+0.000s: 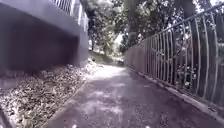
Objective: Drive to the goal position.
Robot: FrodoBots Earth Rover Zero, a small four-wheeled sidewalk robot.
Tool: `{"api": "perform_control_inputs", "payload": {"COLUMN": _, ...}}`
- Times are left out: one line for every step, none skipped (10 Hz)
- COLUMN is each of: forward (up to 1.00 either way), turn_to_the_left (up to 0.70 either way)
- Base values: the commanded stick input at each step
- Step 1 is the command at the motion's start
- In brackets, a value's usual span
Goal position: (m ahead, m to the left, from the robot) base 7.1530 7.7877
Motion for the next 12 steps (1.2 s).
{"api": "perform_control_inputs", "payload": {"forward": 1.0, "turn_to_the_left": 0.0}}
{"api": "perform_control_inputs", "payload": {"forward": 1.0, "turn_to_the_left": 0.0}}
{"api": "perform_control_inputs", "payload": {"forward": 1.0, "turn_to_the_left": 0.0}}
{"api": "perform_control_inputs", "payload": {"forward": 1.0, "turn_to_the_left": 0.0}}
{"api": "perform_control_inputs", "payload": {"forward": 1.0, "turn_to_the_left": 0.0}}
{"api": "perform_control_inputs", "payload": {"forward": 1.0, "turn_to_the_left": 0.0}}
{"api": "perform_control_inputs", "payload": {"forward": 1.0, "turn_to_the_left": 0.0}}
{"api": "perform_control_inputs", "payload": {"forward": 1.0, "turn_to_the_left": 0.0}}
{"api": "perform_control_inputs", "payload": {"forward": 1.0, "turn_to_the_left": 0.0}}
{"api": "perform_control_inputs", "payload": {"forward": 1.0, "turn_to_the_left": 0.0}}
{"api": "perform_control_inputs", "payload": {"forward": 1.0, "turn_to_the_left": 0.0}}
{"api": "perform_control_inputs", "payload": {"forward": 1.0, "turn_to_the_left": 0.0}}
